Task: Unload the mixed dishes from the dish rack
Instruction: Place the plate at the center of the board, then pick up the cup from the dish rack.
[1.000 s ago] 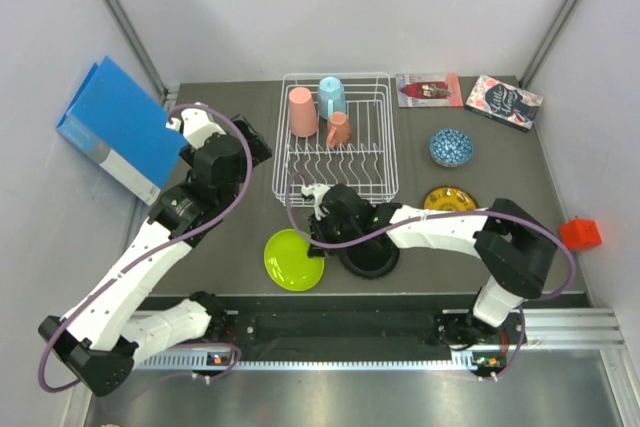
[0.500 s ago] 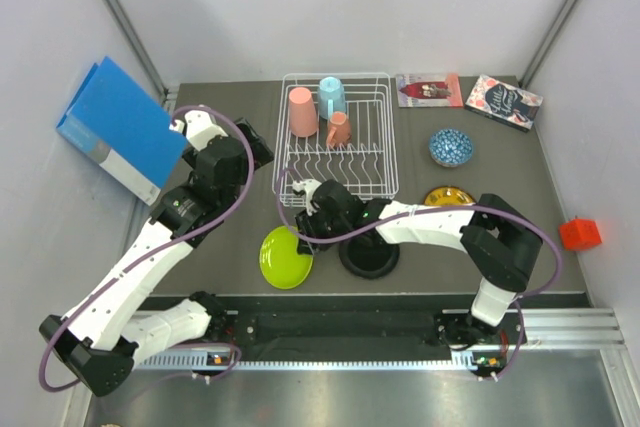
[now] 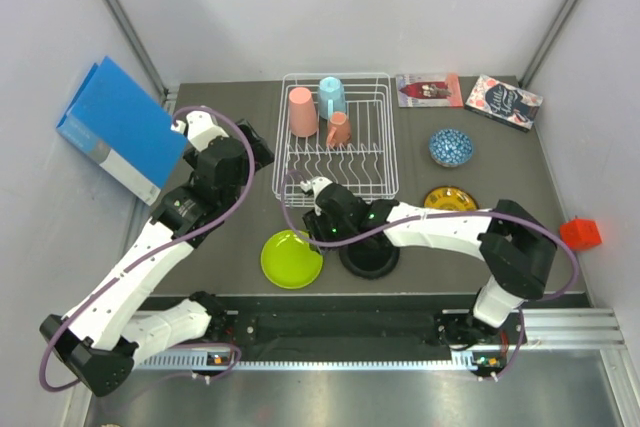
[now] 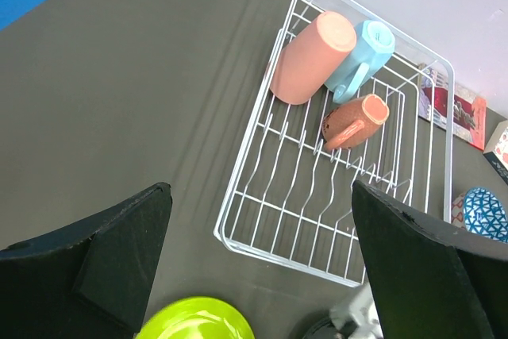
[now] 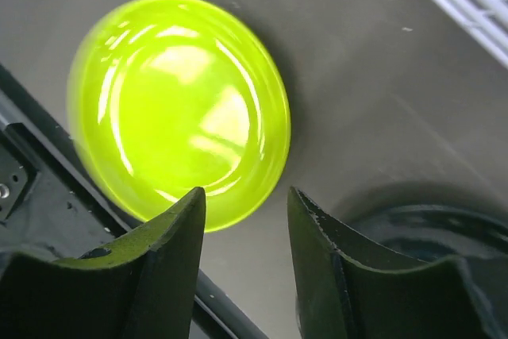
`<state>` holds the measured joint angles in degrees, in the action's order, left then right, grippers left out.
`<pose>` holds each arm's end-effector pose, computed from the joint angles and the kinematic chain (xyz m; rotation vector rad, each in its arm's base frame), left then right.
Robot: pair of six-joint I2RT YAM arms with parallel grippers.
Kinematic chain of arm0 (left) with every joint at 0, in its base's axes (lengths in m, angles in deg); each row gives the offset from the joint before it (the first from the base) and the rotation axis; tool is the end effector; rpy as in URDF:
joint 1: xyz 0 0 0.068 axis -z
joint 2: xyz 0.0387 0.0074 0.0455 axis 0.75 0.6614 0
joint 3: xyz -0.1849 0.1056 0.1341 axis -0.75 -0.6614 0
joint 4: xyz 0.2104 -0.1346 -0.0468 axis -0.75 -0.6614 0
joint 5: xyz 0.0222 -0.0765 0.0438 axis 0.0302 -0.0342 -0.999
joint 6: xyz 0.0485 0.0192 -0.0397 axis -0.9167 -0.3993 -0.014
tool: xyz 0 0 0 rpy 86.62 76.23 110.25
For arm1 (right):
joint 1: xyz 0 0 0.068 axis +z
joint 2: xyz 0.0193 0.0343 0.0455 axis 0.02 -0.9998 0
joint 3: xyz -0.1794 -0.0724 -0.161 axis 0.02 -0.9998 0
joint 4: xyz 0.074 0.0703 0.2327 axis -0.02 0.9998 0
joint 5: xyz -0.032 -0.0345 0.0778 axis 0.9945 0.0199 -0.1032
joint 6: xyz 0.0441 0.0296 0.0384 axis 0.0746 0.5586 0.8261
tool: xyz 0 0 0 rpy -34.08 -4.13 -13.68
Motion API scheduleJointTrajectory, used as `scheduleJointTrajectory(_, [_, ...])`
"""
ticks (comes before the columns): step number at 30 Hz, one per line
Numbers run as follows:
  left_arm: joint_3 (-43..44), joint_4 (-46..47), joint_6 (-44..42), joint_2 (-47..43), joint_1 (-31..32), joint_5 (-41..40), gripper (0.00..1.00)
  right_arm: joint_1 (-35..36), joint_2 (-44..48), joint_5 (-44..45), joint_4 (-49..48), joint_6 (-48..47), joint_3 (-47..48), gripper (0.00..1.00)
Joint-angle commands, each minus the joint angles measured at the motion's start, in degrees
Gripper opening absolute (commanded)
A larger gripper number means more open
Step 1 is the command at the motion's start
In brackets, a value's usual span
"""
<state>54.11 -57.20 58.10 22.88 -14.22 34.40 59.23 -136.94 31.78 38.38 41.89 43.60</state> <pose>0.2006 -0.0991 0.3544 -0.5358 1.8205 -0.2540 0.1737 0.3093 0.1730 -0.8066 2.3981 0.6920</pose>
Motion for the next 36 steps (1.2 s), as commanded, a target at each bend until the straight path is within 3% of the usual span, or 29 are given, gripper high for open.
scheduleJointTrajectory(1, [-0.2, 0.5, 0.0, 0.1, 0.1, 0.4, 0.99, 1.4, 5.3, 7.7, 5.2, -0.9, 0.3, 0.46])
scheduleJointTrajectory(5, [0.0, 0.4, -0.7, 0.4, 0.1, 0.4, 0.99, 2.7, 11.5, 10.9, 7.1, -0.9, -0.5, 0.45])
scheduleJointTrajectory(10, [0.0, 1.7, -2.1, 0.4, 0.1, 0.3, 0.99, 3.2, 28.8, 16.2, 7.3, -0.7, -0.5, 0.45])
scheduleJointTrajectory(11, [0.1, 2.1, -2.6, 0.9, 0.1, 0.6, 0.99, 3.0, 30.6, 20.1, 8.4, -1.0, 0.0, 0.46])
scheduleJointTrajectory(12, [0.2, 2.9, -2.8, 1.1, 0.1, 1.0, 0.99, 3.1, 33.4, 23.0, 9.2, -1.7, 1.0, 0.55])
scheduleJointTrajectory(14, [0.4, 3.6, -3.5, 2.2, 0.1, 1.8, 0.99, 3.0, 35.1, 30.2, 9.8, -2.9, 1.5, 0.73])
scheduleJointTrajectory(16, [0.9, 3.9, -3.8, 3.2, 0.1, 3.3, 0.99, 2.5, 34.9, 34.1, 11.2, -4.6, 2.4, 0.81])
scheduleJointTrajectory(22, [3.3, 2.8, -4.9, 8.9, 0.1, 6.5, 0.99, 0.3, 26.1, 49.8, 11.0, -6.5, 7.9, 0.84])
scheduleJointTrajectory(25, [4.9, 1.6, -4.9, 11.5, 0.2, 7.3, 0.99, -5.4, 21.9, 45.8, 7.6, -6.7, 11.2, 0.85])
scheduleJointTrajectory(30, [4.9, 1.1, -5.7, 11.6, 0.2, 7.0, 0.99, -19.1, 17.0, 25.9, 1.9, 1.0, 13.4, 0.82])
scheduleJointTrajectory(33, [3.8, 2.2, -6.0, 10.4, 0.2, 7.3, 0.99, -22.7, 11.5, 24.0, -0.4, -0.4, 17.0, 0.81])
scheduleJointTrajectory(36, [2.5, 3.9, -6.4, 9.6, 0.1, 7.9, 0.99, -24.3, 2.9, 23.8, 5.4, -1.4, 27.6, 0.79])
